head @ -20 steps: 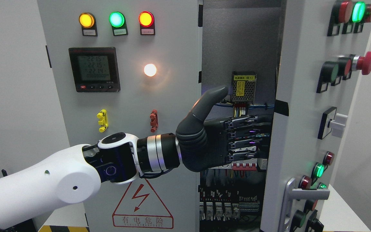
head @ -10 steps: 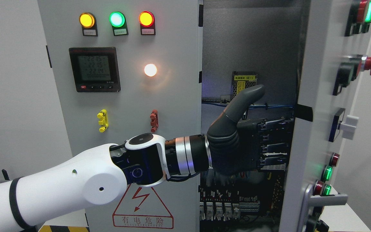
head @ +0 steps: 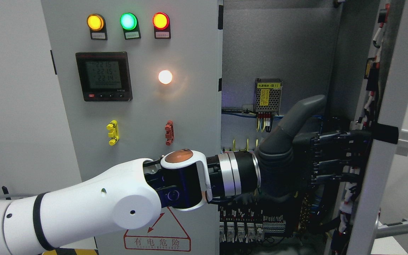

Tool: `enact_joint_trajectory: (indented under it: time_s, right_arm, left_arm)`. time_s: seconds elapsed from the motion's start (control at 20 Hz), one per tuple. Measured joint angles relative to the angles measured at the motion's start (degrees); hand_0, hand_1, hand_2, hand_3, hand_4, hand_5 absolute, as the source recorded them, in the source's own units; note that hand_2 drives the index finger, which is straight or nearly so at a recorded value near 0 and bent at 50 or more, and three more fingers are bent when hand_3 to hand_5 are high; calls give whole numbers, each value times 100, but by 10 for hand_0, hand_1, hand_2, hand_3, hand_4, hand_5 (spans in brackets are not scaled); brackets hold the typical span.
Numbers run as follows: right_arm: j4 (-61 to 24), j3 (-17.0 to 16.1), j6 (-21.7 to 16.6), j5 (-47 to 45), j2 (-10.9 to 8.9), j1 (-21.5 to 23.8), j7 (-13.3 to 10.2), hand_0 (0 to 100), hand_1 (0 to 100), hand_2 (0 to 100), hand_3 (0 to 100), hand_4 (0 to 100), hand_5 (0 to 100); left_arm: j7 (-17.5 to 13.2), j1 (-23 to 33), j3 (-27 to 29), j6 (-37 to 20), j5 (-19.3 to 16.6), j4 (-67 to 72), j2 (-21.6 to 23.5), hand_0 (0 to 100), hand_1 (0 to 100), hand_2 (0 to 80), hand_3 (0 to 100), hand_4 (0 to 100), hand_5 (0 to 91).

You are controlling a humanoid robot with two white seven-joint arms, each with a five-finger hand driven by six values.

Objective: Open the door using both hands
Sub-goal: 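Hook the left hand fingers behind the ajar door's inner edge, then sweep the left arm outward, swinging the door wide open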

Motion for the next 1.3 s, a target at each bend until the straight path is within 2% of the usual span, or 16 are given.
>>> enact_joint_trajectory:
  time_s: [0.9, 1.3]
  right_arm:
    - [0, 0, 0, 0, 0, 0, 0, 383, 0, 0, 0, 0, 0]
    - [0, 0, 0, 0, 0, -2, 0, 383, 0, 0, 0, 0, 0]
  left_arm:
    - [741, -21, 33, 22, -424, 29, -1148, 0, 0, 0, 0, 0, 0]
    - [831, 0, 40, -6, -505, 295, -1651, 0, 0, 0, 0, 0, 0]
